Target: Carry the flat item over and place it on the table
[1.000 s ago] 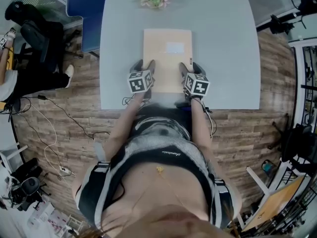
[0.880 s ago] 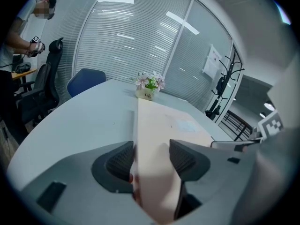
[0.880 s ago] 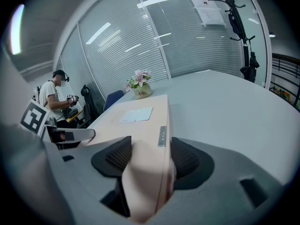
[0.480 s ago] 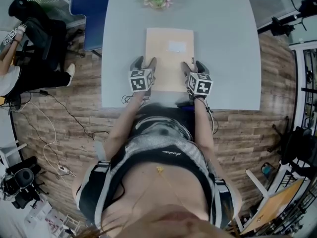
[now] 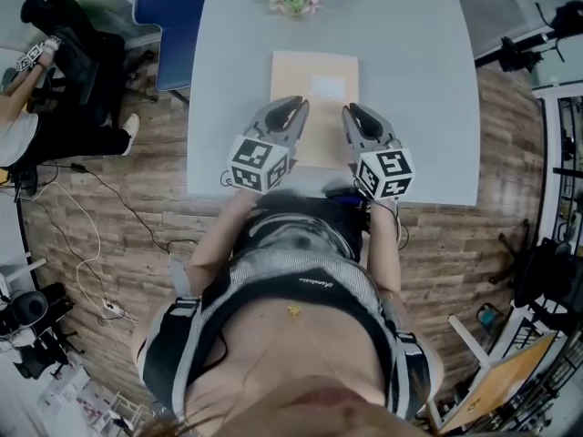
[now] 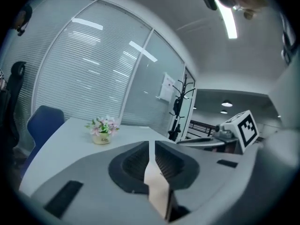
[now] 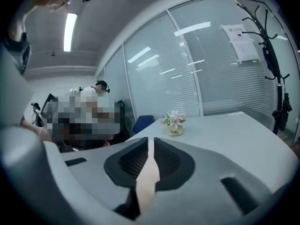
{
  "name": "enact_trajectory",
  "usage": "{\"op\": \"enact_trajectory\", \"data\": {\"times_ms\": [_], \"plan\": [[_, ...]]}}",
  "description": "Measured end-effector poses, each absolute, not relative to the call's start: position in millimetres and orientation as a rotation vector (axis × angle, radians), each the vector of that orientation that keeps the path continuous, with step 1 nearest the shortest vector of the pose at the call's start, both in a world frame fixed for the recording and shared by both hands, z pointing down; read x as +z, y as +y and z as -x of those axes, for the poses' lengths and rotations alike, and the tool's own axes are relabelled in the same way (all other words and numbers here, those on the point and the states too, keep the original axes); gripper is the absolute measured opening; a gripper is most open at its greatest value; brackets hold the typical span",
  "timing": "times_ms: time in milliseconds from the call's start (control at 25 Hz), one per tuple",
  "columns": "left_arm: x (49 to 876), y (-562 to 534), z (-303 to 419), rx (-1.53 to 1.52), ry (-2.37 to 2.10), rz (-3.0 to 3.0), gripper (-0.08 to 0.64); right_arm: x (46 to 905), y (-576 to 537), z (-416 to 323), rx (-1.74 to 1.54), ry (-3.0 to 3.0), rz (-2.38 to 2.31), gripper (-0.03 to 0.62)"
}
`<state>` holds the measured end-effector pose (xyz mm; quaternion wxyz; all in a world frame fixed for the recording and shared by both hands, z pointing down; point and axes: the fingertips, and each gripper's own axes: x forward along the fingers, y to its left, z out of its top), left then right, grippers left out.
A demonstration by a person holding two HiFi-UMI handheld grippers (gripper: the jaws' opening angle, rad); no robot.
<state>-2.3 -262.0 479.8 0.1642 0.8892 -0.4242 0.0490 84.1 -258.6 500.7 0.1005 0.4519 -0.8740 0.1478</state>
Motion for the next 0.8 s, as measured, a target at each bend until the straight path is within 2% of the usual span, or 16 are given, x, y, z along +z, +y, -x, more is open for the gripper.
{"op": "enact_trajectory", "data": {"times_ms": [80, 520, 800], "plan": [[457, -251, -7, 0.106, -1.153, -2.590, 0.028, 475, -252, -75, 0.400, -2.644, -1.320, 0.007], [357, -229, -16, -0.077, -1.097, -2.755, 0.017, 363, -227, -51, 0.222, -2.850, -1.332, 0.005], [322, -221, -14, -0.111, -1.138, -2.816, 0.017, 331, -216, -48, 0.167, -2.911, -1.351, 0.006]]}}
